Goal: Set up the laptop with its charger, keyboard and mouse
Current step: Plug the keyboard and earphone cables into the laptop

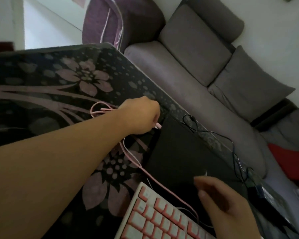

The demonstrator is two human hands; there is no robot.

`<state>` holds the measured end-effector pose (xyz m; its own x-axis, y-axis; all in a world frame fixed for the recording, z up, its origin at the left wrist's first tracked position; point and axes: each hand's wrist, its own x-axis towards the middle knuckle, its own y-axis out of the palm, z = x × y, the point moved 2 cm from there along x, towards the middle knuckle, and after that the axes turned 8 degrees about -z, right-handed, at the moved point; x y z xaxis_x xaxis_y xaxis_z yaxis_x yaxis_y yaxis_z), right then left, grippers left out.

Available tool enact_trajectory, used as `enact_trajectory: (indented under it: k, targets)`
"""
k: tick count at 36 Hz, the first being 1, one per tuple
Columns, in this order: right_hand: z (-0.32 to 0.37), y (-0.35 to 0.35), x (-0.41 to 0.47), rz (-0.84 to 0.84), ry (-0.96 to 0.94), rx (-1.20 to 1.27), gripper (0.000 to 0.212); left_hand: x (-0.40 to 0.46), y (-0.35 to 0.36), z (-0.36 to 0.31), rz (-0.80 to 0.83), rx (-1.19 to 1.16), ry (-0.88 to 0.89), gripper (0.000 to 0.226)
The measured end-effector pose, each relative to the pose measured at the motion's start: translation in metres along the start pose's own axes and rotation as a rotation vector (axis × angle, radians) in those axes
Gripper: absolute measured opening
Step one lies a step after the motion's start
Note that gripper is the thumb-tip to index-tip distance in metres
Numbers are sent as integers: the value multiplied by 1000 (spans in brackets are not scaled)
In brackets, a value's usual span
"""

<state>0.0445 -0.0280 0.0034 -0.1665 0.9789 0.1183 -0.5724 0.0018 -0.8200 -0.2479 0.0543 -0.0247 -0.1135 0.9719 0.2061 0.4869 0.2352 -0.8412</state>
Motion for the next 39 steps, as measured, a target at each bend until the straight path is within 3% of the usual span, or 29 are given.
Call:
enact_trajectory:
  k: [3, 11, 21, 39]
  targets:
    - [12, 18, 17, -4, -104, -100, 57, 0, 4, 3, -18, -3, 38, 9]
    - [26, 72, 61, 259, -148, -317, 68, 0, 14, 10, -5, -26, 75, 9]
    - [24, 79, 60, 218, -213, -367, 69, 3, 21, 14, -114, -73, -4, 8]
    - [20, 82, 59, 177, -222, -402, 79, 1, 29, 5, -90, -20, -18, 10]
